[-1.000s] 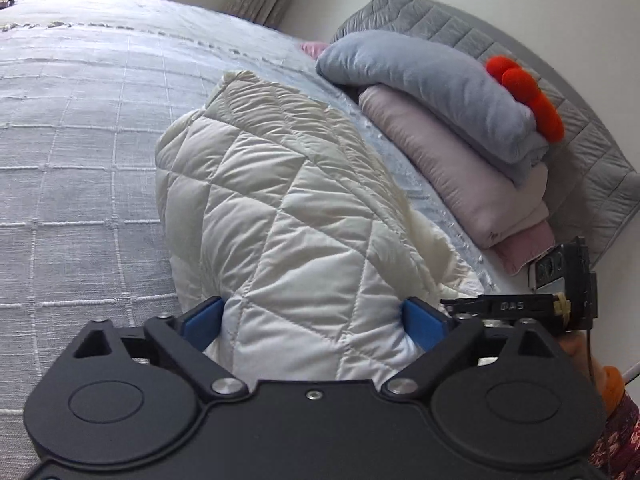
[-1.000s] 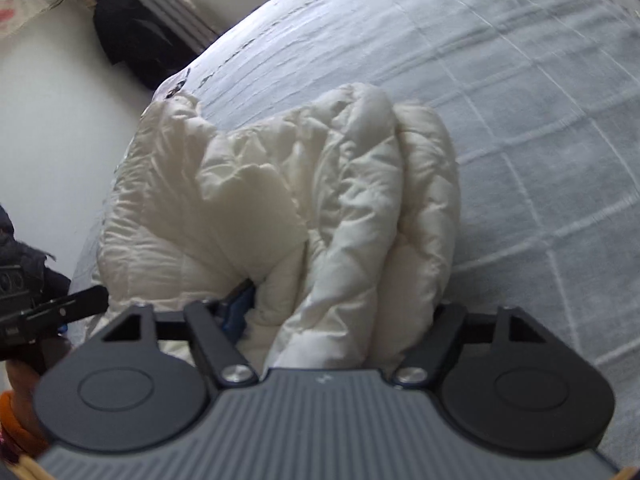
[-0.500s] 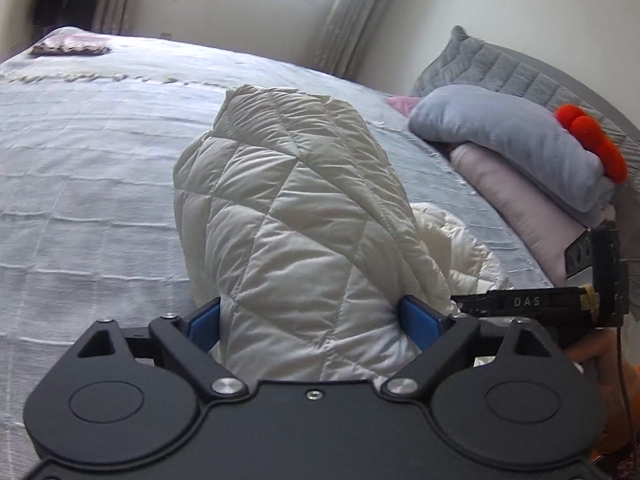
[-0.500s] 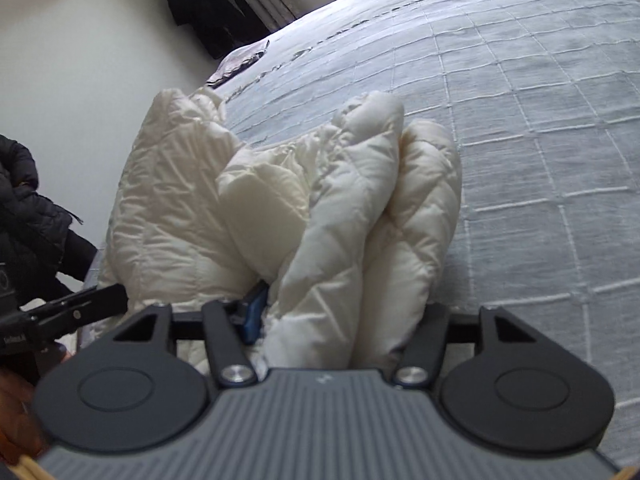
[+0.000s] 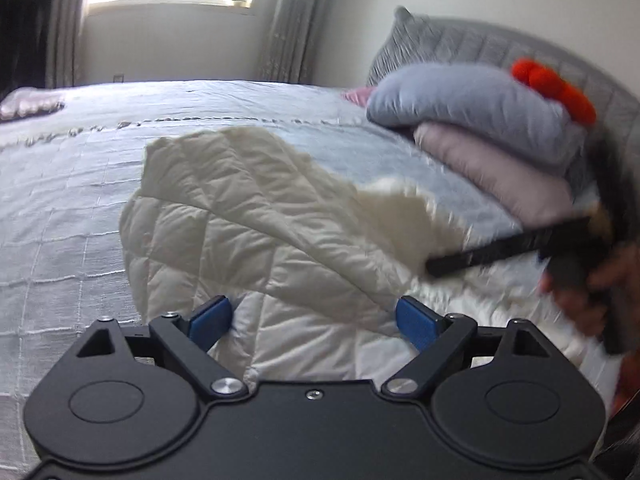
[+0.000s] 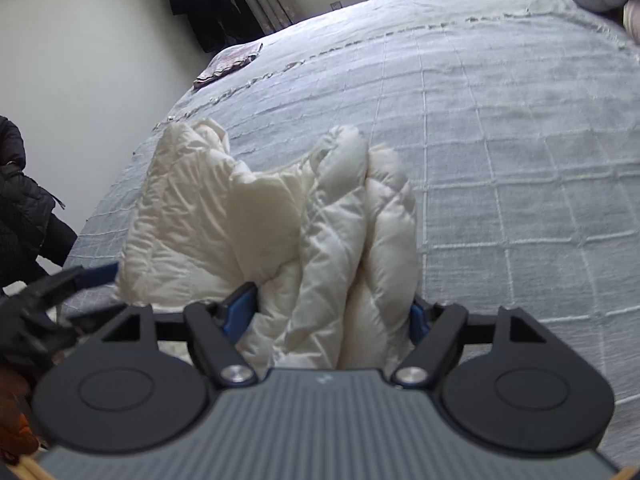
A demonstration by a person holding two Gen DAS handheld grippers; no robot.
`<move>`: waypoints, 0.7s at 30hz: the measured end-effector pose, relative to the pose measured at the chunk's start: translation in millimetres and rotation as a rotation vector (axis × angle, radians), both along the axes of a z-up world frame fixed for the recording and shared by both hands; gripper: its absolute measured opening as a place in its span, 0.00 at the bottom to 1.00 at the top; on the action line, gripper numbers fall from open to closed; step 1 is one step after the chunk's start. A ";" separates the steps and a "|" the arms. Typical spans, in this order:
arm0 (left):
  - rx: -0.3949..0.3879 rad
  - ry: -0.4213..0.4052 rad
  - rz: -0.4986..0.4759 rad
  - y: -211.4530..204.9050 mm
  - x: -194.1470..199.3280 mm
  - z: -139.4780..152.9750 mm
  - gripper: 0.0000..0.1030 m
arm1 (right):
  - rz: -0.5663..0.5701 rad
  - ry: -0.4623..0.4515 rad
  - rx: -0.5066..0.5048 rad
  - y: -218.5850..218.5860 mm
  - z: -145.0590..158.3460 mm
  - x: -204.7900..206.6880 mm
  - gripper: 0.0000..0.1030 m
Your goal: Fold large clothes
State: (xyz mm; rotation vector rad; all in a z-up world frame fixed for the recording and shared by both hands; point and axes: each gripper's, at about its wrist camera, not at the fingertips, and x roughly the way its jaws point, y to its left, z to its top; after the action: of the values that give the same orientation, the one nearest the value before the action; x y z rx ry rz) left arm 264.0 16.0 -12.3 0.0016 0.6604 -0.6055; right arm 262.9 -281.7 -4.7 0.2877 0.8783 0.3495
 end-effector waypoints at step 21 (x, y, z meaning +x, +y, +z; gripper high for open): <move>0.093 -0.132 0.080 -9.4 11.3 9.9 0.67 | -0.119 -0.105 -0.125 35.8 -31.9 -8.2 0.58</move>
State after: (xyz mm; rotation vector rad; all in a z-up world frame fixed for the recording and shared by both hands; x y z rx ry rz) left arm 275.3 6.6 -2.4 0.1012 0.5573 -0.4932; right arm 254.7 -245.8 -36.6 0.2026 0.7722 0.1966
